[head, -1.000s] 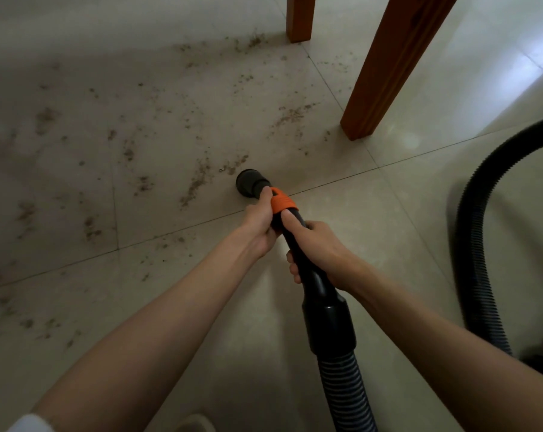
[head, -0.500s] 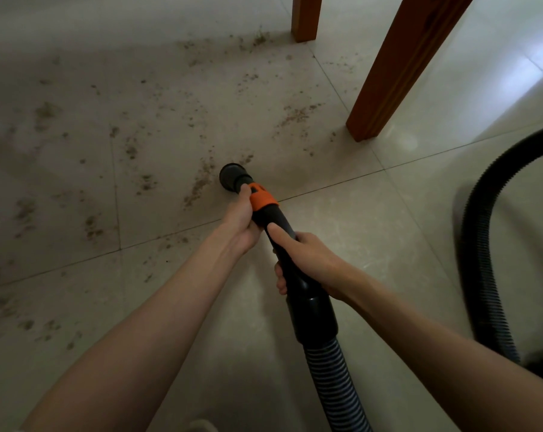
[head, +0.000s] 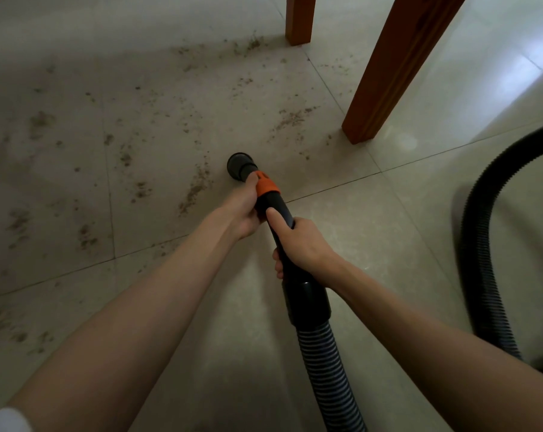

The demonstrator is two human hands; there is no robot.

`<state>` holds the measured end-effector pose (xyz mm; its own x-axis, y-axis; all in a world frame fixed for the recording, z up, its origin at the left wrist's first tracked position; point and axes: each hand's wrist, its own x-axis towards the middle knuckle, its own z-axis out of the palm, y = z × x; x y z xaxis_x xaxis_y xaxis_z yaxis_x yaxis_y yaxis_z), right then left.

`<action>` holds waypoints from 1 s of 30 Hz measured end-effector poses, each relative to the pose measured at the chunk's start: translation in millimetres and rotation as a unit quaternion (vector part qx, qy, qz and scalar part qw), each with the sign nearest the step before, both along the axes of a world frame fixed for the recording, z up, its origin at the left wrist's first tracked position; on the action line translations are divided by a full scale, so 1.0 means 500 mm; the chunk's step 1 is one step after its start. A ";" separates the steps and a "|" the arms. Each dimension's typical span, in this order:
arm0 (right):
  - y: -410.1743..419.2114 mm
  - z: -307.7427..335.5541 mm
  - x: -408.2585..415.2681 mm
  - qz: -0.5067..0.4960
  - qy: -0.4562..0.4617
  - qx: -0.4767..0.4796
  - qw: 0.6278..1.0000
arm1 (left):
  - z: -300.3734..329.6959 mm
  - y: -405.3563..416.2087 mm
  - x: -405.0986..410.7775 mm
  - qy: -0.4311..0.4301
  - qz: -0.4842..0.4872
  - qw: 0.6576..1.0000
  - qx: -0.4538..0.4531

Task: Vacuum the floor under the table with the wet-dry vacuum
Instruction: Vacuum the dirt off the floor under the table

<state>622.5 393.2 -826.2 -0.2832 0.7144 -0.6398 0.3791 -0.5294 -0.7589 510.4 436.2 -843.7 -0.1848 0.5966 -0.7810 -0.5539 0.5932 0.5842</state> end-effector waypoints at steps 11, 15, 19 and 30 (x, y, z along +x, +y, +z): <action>0.004 -0.004 -0.020 -0.005 0.017 -0.003 1.000 | -0.001 0.017 -0.003 -0.001 0.008 1.000 -0.022; 0.004 -0.002 -0.008 -0.016 0.020 -0.003 1.000 | -0.008 0.024 0.006 0.030 -0.038 0.998 -0.031; 0.012 -0.005 0.014 -0.047 0.011 0.001 0.999 | 0.004 0.037 0.041 0.051 -0.080 0.995 -0.005; 0.019 -0.020 0.077 -0.114 -0.025 0.034 0.993 | -0.009 0.071 0.121 0.030 -0.129 0.991 0.017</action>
<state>660.8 402.6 -836.3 -0.0788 0.7977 -0.5978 0.2943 -0.5543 -0.7785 571.2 471.6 -848.2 -0.0674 0.6555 -0.7522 -0.3506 0.6903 0.6330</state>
